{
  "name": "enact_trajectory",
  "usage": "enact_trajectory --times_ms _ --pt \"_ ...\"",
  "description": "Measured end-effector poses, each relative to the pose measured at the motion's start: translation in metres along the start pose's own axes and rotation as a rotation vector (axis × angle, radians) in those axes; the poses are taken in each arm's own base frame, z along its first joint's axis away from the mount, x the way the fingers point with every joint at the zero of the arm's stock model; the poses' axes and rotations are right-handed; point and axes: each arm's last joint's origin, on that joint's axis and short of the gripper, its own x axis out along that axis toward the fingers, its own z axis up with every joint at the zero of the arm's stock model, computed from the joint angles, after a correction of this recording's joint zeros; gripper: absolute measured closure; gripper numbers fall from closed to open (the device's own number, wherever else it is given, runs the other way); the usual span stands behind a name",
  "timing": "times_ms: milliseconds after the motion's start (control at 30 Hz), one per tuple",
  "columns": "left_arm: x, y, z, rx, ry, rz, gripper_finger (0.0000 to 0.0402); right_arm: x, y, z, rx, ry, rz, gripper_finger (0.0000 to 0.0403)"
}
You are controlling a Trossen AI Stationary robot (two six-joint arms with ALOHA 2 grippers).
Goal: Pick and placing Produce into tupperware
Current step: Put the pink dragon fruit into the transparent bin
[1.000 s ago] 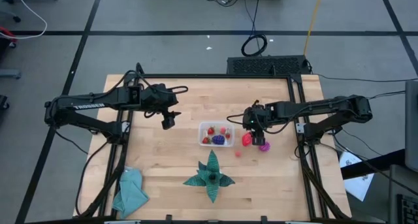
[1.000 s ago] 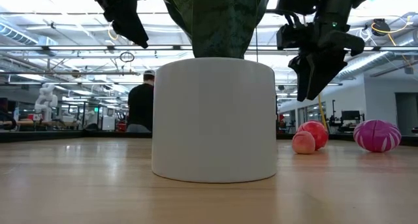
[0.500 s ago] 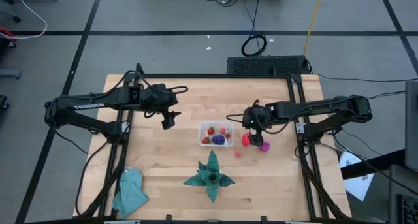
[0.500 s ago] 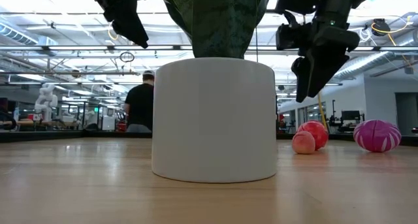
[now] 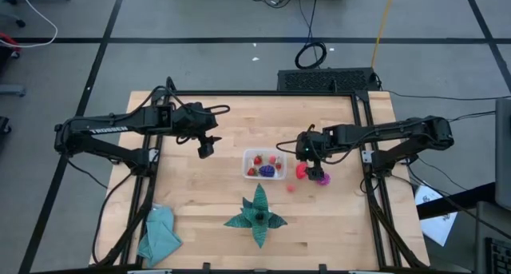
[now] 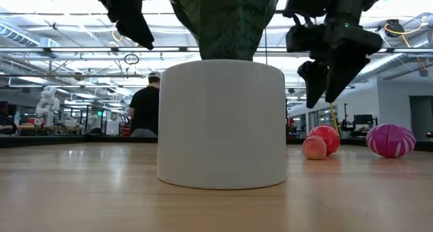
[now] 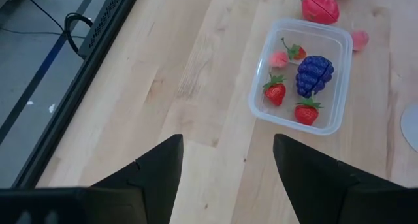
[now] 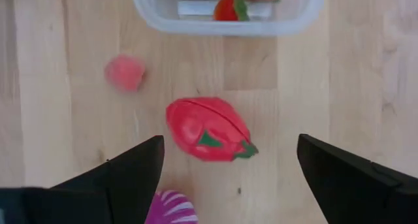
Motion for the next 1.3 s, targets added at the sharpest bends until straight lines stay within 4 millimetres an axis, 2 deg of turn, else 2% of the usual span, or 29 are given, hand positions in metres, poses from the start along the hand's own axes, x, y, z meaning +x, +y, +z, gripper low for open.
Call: enact_trajectory --times_ms 200,500,600,833,1000,1300 --pt "0.0 0.0 0.0 -0.029 -0.004 0.0 0.0158 0.0 0.0 -0.003 -0.181 0.035 0.004 0.0062" --pt "0.0 0.0 0.0 -0.045 -0.005 0.0 0.0158 0.0 0.0 -0.003 -0.358 0.027 0.015 0.0062" --pt "0.0 0.0 0.0 -0.045 -0.005 0.0 0.0158 0.005 0.0 -0.003 -0.415 0.016 0.014 0.0062" --pt "0.0 0.0 0.001 -0.046 -0.005 0.0 0.0158 0.026 0.0 -0.018 -0.563 0.005 0.012 0.0062" --pt "0.0 0.0 0.003 -0.049 -0.032 -0.001 0.0158 0.032 -0.001 -0.023 -0.593 0.005 0.011 0.0062" --pt "0.0 0.0 0.007 -0.041 -0.077 -0.004 0.0158 0.037 -0.001 -0.018 -0.603 -0.029 -0.001 0.0062"
